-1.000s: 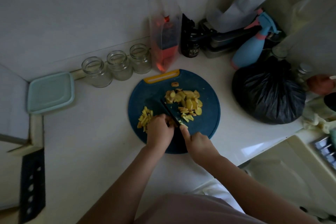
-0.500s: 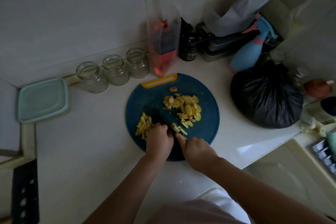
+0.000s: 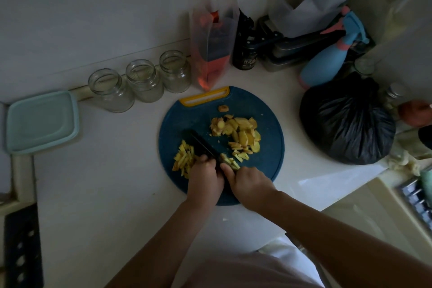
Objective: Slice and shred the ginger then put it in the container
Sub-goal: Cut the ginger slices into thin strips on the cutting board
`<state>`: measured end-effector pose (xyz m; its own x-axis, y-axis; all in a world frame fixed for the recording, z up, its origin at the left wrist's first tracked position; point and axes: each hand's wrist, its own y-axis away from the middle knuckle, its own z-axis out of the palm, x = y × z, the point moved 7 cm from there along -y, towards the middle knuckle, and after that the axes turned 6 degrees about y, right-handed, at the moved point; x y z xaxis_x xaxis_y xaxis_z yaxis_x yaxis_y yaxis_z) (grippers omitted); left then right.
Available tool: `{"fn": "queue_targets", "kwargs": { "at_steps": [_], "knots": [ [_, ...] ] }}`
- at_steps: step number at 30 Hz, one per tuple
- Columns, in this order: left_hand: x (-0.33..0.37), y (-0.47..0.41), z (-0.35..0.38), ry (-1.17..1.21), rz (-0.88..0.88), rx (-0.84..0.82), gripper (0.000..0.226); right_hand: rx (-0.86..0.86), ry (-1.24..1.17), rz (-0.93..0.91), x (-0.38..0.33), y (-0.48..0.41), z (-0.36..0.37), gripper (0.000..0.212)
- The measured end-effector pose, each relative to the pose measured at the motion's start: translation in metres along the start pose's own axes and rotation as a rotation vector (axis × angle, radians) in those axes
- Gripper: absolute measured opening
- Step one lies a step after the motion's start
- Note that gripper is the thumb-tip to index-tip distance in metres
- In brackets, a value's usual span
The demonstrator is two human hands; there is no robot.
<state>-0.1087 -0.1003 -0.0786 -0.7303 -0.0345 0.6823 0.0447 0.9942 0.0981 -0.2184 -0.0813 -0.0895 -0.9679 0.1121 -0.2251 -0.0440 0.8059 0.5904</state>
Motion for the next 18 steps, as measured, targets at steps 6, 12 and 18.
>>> {"fn": "queue_targets", "kwargs": {
  "at_steps": [6,12,18],
  "knots": [
    [-0.004,-0.001,0.006,0.071,0.056,0.081,0.009,-0.054,0.026,-0.061,-0.003,-0.004,0.001,0.115],
    [-0.003,-0.001,0.008,0.076,0.074,0.117,0.008,-0.039,-0.145,-0.017,-0.012,-0.013,-0.010,0.085],
    [0.002,0.001,0.003,0.086,0.067,0.163,0.010,-0.038,-0.213,-0.054,-0.027,-0.026,-0.015,0.083]
  ]
}}
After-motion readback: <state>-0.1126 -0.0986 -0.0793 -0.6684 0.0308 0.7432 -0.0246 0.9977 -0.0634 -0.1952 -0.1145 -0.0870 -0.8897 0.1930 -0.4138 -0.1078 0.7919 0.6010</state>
